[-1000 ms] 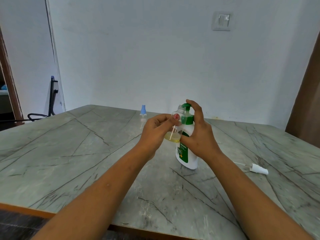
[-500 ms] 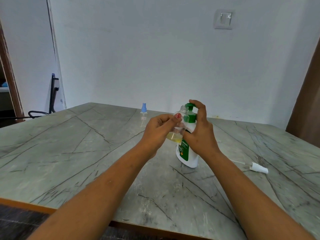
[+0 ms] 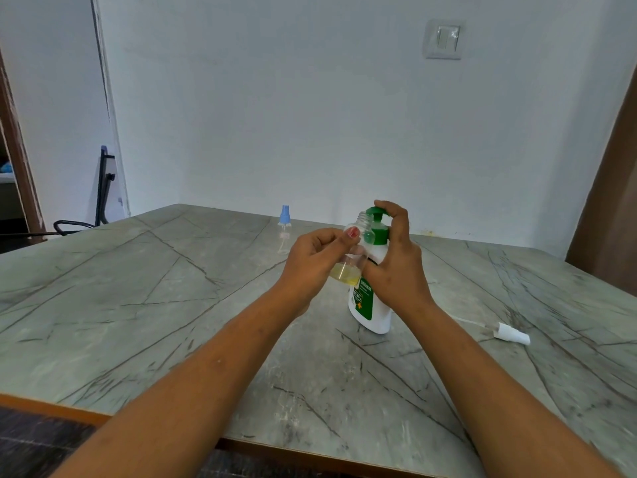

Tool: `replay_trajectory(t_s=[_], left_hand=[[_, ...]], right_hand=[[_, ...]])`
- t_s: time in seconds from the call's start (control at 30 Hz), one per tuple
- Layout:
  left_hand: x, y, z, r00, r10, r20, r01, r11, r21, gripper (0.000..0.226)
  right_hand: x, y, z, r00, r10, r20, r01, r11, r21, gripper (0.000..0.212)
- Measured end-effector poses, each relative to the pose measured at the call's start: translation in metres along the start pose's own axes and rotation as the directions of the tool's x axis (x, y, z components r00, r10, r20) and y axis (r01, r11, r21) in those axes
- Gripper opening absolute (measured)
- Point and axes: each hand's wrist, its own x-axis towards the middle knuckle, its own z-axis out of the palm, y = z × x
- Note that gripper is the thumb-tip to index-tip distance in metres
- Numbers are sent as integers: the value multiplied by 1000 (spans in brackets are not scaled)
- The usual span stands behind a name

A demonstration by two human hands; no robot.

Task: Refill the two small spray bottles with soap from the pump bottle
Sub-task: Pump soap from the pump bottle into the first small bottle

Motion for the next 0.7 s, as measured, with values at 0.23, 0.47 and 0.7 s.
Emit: replay_trajectory(t_s=[0.23,0.47,0.7], left_hand=[[2,0,0,1000,6,0,-6,999,-41,37],[3,-13,-2,999,-33,19,31,998,63,34],[6,-38,-10,994,-90,69,68,960,271,48]], right_hand=[[0,-1,1,999,-31,-10,31,999,-6,77],[-3,9,-13,993,-102,65,119,913,-391,84],[-10,16,-16,974,-57,218,198,679,-707,86]])
